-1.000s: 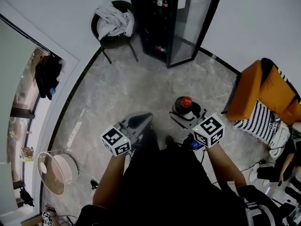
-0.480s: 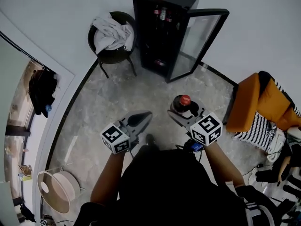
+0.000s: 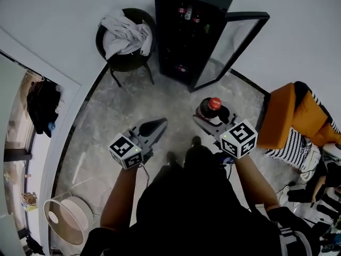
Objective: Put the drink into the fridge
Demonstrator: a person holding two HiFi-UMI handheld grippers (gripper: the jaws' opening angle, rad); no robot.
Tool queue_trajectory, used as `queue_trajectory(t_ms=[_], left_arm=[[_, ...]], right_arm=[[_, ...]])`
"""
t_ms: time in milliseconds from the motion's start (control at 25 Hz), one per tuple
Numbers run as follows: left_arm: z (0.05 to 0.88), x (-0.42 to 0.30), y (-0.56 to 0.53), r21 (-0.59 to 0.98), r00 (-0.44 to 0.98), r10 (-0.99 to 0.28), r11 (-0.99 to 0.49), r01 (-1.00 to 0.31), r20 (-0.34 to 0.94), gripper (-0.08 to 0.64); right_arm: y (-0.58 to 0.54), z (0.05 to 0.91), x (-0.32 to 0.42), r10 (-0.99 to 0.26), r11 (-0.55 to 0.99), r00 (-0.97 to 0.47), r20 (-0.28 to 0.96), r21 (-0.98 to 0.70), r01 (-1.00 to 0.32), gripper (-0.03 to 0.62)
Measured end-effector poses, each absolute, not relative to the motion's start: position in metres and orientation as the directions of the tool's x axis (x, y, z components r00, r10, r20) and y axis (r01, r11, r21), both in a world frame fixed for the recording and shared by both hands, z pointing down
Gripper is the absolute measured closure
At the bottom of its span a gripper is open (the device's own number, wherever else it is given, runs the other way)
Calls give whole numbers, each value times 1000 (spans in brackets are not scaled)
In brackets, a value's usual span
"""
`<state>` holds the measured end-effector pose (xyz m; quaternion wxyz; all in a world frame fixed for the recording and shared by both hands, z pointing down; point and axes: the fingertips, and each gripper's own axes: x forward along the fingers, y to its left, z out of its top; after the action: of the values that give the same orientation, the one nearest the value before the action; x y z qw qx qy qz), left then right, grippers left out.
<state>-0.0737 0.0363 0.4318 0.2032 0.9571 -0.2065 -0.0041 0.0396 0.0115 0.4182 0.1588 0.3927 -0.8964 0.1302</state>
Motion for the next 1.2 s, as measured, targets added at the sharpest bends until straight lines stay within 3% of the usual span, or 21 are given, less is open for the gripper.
queue_trajectory(t_ms=[520, 1200], left_arm=[[458, -54, -66, 402, 897, -419, -803, -440, 143, 549], [428, 7, -228, 378, 870, -470, -786, -489, 147, 549]], right_arm=[[-102, 438, 50, -618, 693, -683, 389, -141, -707, 281], [-248, 439, 86, -550, 762, -757, 353, -160, -628, 281]])
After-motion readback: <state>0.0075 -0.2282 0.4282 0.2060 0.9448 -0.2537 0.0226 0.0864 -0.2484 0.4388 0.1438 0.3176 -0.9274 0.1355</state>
